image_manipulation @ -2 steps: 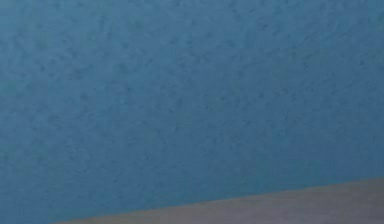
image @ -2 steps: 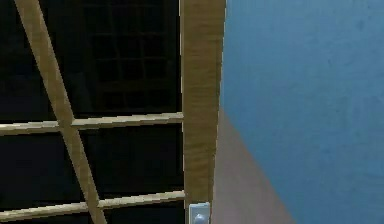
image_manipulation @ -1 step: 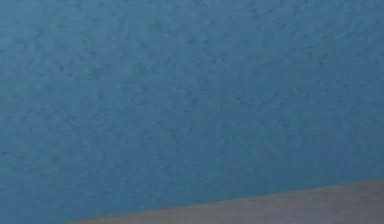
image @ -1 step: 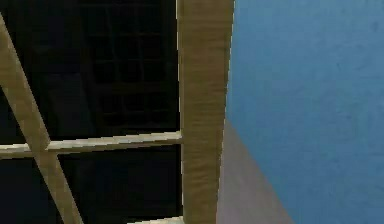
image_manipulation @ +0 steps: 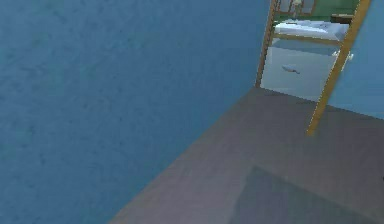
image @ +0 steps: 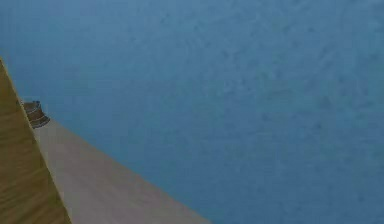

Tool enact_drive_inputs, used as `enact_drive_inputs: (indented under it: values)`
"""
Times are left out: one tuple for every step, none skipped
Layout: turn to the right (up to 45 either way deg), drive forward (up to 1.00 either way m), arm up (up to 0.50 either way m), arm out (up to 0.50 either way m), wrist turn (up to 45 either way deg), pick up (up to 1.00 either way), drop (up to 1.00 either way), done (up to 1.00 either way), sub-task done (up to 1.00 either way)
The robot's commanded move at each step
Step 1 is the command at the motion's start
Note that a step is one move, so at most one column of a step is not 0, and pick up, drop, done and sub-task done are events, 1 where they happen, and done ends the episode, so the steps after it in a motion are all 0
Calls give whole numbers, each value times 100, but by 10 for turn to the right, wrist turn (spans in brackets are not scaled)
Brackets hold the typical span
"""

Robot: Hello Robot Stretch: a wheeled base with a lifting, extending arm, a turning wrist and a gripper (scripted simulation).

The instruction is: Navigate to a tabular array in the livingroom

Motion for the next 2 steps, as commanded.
enact_drive_inputs:
  values:
    - [150,0,0,0,0,0,0,0,0]
    - [0,30,0,0,0,0,0,0,0]
